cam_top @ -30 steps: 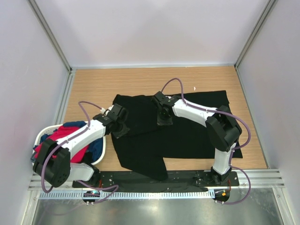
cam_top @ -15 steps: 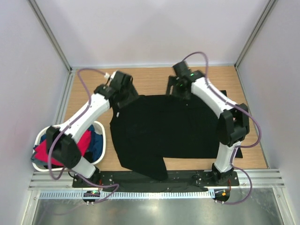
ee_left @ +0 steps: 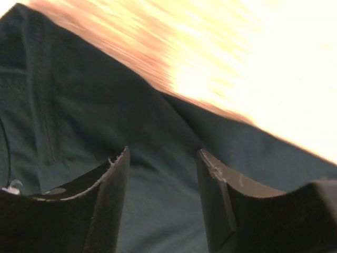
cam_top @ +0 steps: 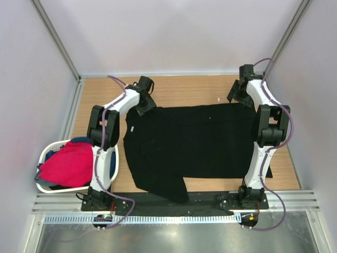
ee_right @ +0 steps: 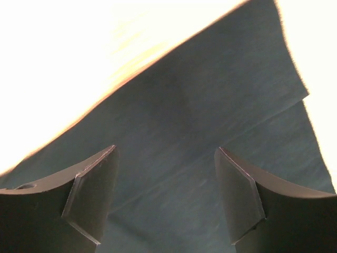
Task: Fold and stack the t-shirts
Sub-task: Fold the tshirt
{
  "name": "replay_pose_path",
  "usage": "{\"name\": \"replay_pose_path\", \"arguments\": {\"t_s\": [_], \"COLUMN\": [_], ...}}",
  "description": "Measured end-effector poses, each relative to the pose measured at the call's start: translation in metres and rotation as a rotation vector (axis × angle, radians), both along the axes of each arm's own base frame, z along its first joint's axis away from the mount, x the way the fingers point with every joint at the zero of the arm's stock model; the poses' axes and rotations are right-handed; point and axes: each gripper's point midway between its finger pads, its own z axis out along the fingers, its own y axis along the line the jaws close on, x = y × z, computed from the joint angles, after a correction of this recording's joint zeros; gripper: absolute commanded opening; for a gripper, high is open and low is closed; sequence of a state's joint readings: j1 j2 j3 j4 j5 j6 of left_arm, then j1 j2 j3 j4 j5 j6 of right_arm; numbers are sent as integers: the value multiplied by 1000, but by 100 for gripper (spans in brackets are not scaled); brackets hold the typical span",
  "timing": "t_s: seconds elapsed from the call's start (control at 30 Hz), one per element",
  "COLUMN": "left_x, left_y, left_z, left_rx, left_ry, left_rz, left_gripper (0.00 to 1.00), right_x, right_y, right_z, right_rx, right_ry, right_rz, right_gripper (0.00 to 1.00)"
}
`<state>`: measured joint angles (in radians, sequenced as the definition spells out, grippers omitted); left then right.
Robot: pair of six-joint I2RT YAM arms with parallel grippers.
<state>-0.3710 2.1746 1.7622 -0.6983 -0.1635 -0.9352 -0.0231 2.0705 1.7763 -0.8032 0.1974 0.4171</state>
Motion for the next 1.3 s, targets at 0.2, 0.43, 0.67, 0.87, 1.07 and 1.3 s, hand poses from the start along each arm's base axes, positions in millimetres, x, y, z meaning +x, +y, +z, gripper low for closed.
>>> {"name": "replay_pose_path", "arguments": {"t_s": [0.2, 0.43, 0.67, 0.87, 1.07, 1.3], "left_x": [6, 24, 56, 96, 122, 132], "left_y": [17, 37, 47, 51, 63, 69], "left_z": [-20, -22, -21, -18, -16, -14], "left_rx": [-4, -44, -89, -146, -213, -229], "left_ry": [42, 39, 20, -30, -67, -91], "left_rz": [88, 231, 318, 361, 394, 365], "left_gripper": [49, 46, 45, 44, 42, 48], "right_x": [6, 22, 45, 82, 125, 138], "right_y": [-44, -43, -41, -45, -45, -40], "right_z": [-36, -65, -67, -65, -58, -50], "right_rx": [17, 18, 9, 8, 24, 53], "right_ry": [31, 46, 20, -46, -147, -179], "right_rz": [-88, -80, -76, -81, -72, -21], "right_gripper": [75, 75, 75, 76, 79, 81]}}
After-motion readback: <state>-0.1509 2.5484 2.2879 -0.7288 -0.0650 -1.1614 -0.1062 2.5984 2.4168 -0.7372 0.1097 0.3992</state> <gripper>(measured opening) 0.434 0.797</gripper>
